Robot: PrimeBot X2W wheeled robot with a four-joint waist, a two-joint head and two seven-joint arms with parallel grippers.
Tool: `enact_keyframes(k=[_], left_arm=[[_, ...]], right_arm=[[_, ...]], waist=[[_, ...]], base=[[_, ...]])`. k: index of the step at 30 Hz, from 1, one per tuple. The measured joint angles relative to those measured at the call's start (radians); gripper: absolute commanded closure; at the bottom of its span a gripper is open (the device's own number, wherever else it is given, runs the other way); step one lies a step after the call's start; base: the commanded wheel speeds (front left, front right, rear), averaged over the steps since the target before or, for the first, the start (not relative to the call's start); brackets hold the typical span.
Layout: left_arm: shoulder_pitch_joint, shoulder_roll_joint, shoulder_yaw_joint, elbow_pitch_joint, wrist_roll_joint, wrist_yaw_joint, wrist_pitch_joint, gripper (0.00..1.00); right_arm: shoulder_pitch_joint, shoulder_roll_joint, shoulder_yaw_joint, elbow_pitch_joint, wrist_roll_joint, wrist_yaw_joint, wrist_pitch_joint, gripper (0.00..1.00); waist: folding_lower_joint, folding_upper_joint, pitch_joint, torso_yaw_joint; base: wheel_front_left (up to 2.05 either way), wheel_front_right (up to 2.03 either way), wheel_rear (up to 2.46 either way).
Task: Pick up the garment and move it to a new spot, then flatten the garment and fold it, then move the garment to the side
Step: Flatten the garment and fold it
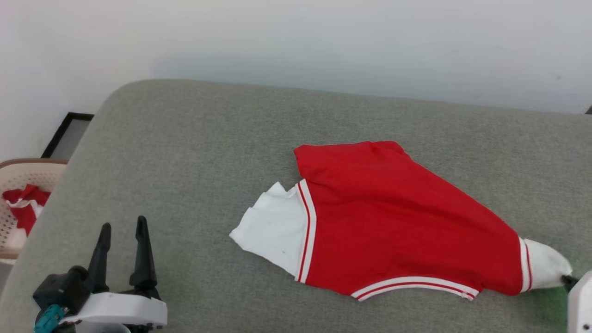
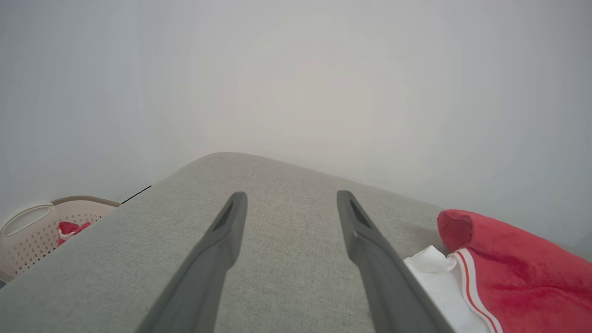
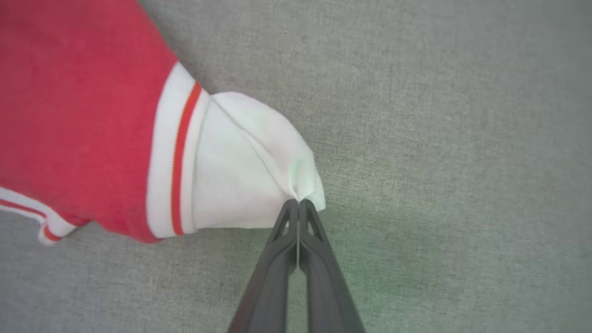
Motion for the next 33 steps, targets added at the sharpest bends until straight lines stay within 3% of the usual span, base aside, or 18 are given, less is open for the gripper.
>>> enact_keyframes(k=[3,9,10,11,12,13,15,16,17,27,33], left_arm=[[-0.001,0.003,0.001,0.009,0.000,-0.003,0.000,0.00],[-0.001,0.016,-0.008,0.022,0.009,-0.008,0.000,0.00],[0.000,0.021,-0.016,0.025,0.015,-0.009,0.000,0.00],[0.002,0.028,-0.022,0.027,0.021,-0.009,0.000,0.00],[0.005,0.033,-0.024,0.030,0.021,-0.009,0.000,0.00],[0.009,0.036,-0.025,0.033,0.021,-0.009,0.000,0.00],[0.021,0.043,-0.030,0.037,0.019,-0.010,0.000,0.00],[0.025,0.045,-0.029,0.039,0.018,-0.010,0.000,0.00],[0.028,0.047,-0.030,0.040,0.016,-0.010,0.000,0.00],[0.044,0.083,-0.076,0.028,-0.012,-0.013,0.030,0.00],[0.041,0.141,-0.154,0.005,-0.070,-0.014,0.113,0.00]], right_arm=[[0.004,0.035,0.006,0.047,0.000,0.000,-0.033,1.00],[-0.014,0.043,0.052,0.143,0.013,0.000,-0.076,1.00],[-0.019,0.042,0.057,0.154,0.020,0.000,-0.080,0.96],[-0.023,0.041,0.065,0.163,0.025,0.000,-0.082,0.87],[-0.025,0.037,0.076,0.168,0.029,0.000,-0.086,0.72],[-0.027,0.032,0.089,0.170,0.033,0.000,-0.093,0.36],[-0.038,0.025,0.105,0.174,0.045,0.000,-0.096,0.20],[-0.039,0.020,0.114,0.173,0.051,0.000,-0.101,0.03],[-0.039,0.015,0.123,0.173,0.053,0.000,-0.104,0.00],[-0.033,-0.012,0.141,0.083,0.087,0.000,-0.129,0.00],[-0.005,0.037,0.065,-0.021,0.064,0.000,-0.218,0.00]], waist=[[0.0000,0.0000,0.000,-0.011],[0.0000,0.0000,-0.017,-0.026],[0.0000,0.0000,-0.022,-0.028],[0.0000,0.0000,-0.027,-0.031],[0.0000,0.0000,-0.032,-0.033],[0.0000,0.0000,-0.037,-0.036],[0.0000,0.0000,-0.048,-0.043],[0.0000,0.0000,-0.053,-0.047],[0.0000,0.0000,-0.059,-0.050],[0.0000,0.0000,-0.099,-0.097],[0.0000,0.0000,-0.105,-0.135]], base=[[0.00,0.00,0.00],[0.00,0.00,0.00],[0.00,0.00,0.00],[0.00,0.00,0.00],[0.00,0.00,0.00],[0.00,0.00,0.00],[0.00,0.00,0.00],[0.00,0.00,0.00],[0.00,0.00,0.00],[0.00,0.00,0.00],[0.00,0.00,0.00]])
